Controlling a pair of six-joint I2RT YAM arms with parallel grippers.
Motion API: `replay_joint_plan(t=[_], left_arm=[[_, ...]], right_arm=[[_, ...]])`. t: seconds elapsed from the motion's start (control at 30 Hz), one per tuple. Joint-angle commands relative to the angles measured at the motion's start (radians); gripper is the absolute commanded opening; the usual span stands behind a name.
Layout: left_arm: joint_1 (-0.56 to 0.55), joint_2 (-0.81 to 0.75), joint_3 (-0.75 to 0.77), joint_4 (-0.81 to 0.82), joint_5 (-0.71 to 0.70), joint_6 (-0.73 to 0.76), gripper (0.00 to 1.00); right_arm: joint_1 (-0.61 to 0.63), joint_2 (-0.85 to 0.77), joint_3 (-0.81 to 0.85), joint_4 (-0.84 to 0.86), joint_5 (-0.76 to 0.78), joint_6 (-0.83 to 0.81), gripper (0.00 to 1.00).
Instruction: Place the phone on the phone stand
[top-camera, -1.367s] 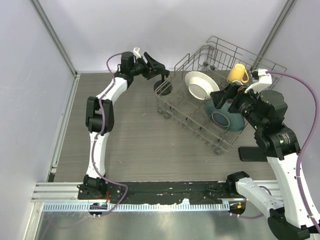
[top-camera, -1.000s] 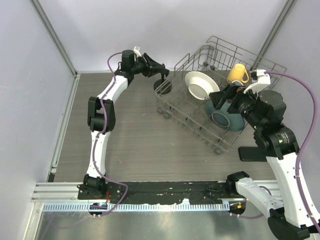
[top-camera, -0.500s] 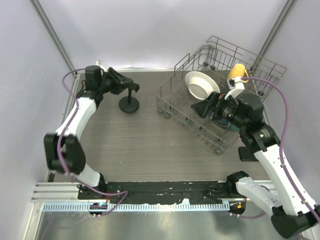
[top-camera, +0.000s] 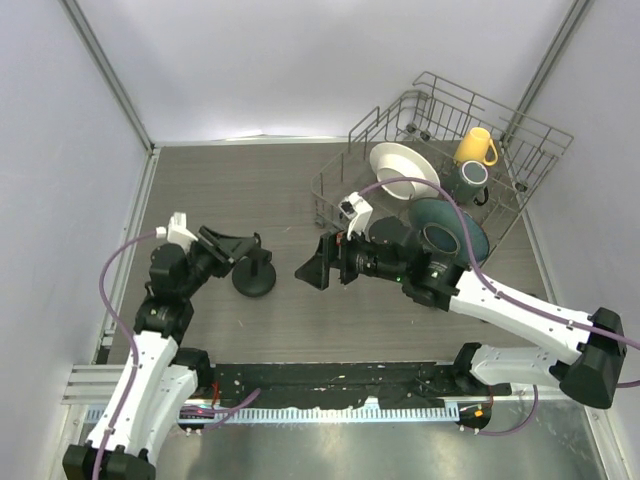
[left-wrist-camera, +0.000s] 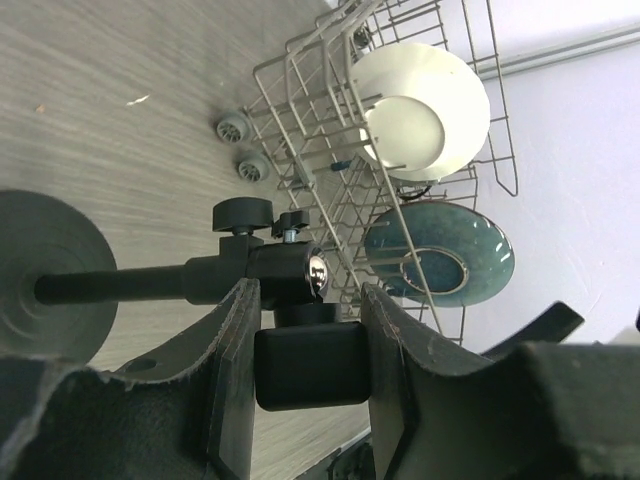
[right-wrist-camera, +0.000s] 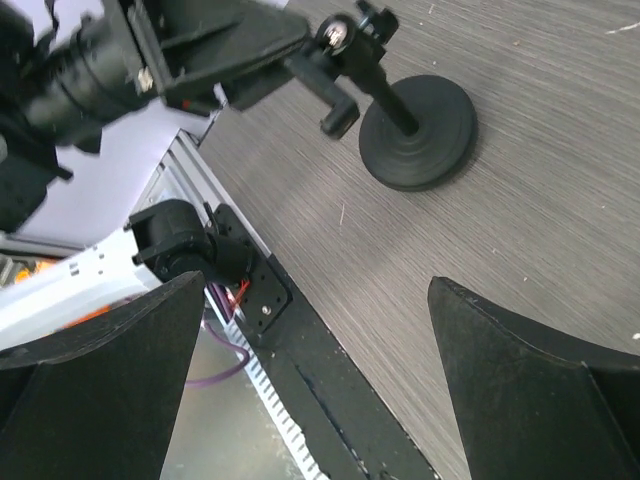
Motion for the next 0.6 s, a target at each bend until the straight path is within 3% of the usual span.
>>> replay_joint_plan(t=[0.0,0.4,0.57], left_arm=[[0.004,-0.14,-0.075,0.216,-0.027,-0.083,0.0],[-0.044,-0.163,-0.336,0.593,-0.009,-0.233,0.0],[-0.061,-0.173,-0.405,0.648,-0.026,-0.274,0.0]], right_arm=[[0.001,0.013,-0.043,0.243,0.044,0.138,0.99],[0.001,-0.059,-0.292,0.447,-0.012,0.223,0.99],[0.0,-0.074,-0.326,0.498,-0.037,0.281,0.99]])
